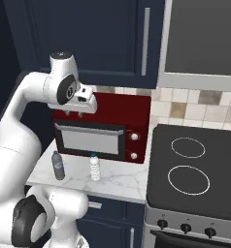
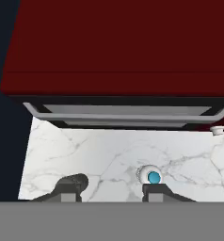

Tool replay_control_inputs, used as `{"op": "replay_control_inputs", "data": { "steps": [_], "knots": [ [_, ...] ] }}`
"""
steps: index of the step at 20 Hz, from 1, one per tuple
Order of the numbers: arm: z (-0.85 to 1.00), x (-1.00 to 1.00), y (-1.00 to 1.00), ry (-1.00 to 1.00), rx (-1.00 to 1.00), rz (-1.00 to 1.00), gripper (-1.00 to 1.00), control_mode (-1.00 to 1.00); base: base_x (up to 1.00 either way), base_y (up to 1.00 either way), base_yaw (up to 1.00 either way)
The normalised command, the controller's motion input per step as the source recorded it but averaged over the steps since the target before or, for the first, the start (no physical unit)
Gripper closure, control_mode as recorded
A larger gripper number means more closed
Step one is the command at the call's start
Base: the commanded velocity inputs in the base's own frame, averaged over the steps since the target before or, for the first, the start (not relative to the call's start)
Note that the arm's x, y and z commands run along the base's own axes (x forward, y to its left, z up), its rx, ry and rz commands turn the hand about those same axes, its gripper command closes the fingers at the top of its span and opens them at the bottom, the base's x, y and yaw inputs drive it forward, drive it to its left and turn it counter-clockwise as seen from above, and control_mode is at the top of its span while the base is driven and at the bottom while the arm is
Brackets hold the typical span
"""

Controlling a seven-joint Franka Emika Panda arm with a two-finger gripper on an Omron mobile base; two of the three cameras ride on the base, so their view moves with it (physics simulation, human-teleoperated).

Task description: Take the bottled waters from the counter and place them in the freezer to freeze. Close the freezer door after placing the bottles.

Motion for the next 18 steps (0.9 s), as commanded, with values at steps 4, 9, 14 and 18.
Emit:
{"op": "replay_control_inputs", "data": {
  "steps": [4, 9, 14, 18],
  "knots": [
    [-0.02, 0.01, -0.26, -0.01, 0.09, 0.05, -1.0, -1.0, 0.0, 0.0, 0.0],
    [-0.12, -0.05, -0.61, -0.05, 0.2, 0.13, -1.0, -1.0, 0.0, 0.0, 0.0],
    [-0.13, -0.26, -0.46, -0.16, 0.13, 0.19, -1.0, -1.0, 0.0, 0.0, 0.0],
    [-0.14, -0.36, -0.4, -0.22, 0.12, 0.27, -1.0, -1.0, 0.0, 0.0, 0.0]
  ]
}}
